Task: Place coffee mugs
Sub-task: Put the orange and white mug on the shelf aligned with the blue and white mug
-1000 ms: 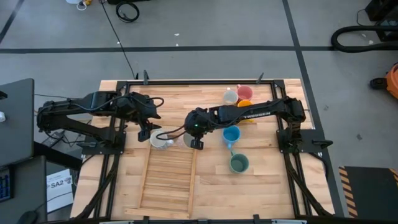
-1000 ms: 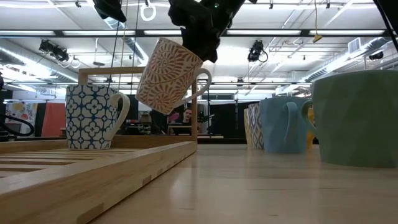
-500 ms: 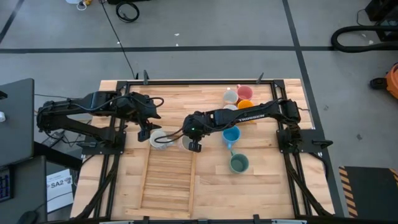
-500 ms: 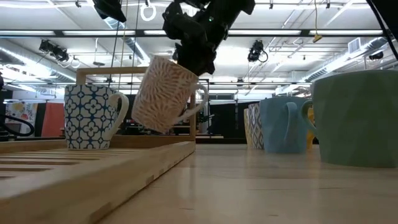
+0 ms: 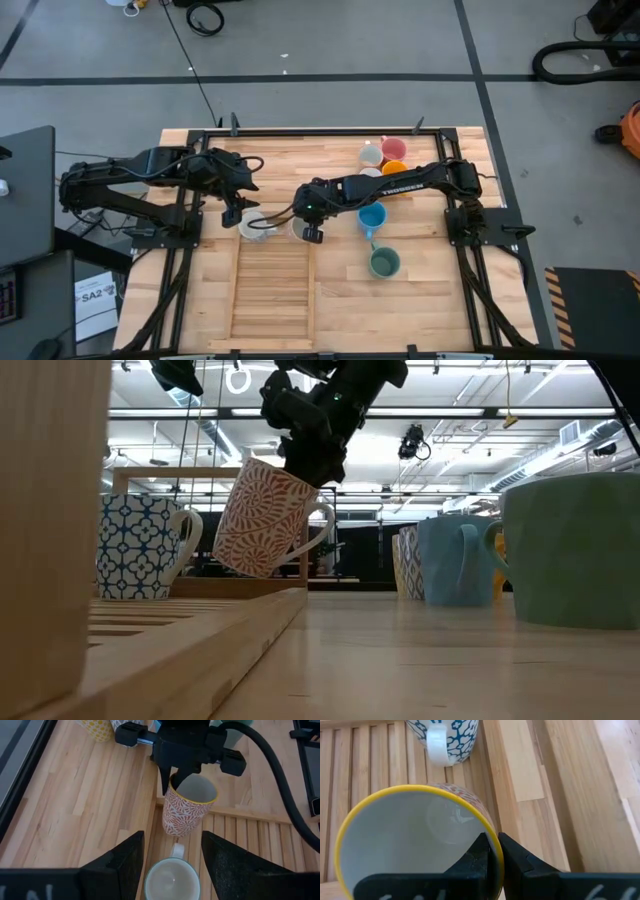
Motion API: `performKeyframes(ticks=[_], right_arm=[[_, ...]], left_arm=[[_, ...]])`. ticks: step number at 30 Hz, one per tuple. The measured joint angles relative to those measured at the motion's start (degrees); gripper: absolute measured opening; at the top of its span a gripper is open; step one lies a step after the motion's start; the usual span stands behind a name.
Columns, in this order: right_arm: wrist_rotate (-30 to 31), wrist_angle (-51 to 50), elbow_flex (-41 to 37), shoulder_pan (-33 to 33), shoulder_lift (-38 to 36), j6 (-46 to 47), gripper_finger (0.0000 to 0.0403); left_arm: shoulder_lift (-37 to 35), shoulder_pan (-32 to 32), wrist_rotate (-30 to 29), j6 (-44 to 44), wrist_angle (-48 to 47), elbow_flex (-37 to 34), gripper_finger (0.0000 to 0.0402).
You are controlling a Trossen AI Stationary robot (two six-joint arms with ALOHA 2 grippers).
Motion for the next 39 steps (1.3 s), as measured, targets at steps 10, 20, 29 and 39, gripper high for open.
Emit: performKeyframes(ticks=[10,20,29,39], right_arm=[[-0.7,0.2,0.0,1.4,0.1,0.1,0.003],[2.3,1.2,0.2,2.1,0.2,0.2,0.003],[2.5,1.5,-0.4,1.9,0.2,0.3,0.003],[2.5,1.6,-2.8,1.9,0.2,2.2,0.003]], left_arm=[[0.0,0.0,0.0,0.0,0.0,0.0,0.0204],[0.0,0.0,0.0,0.0,0.0,0.0,0.0204],[0.0,0.0,0.0,0.0,0.0,0.0,0.0204],[0.0,0.0,0.0,0.0,0.0,0.0,0.0204]])
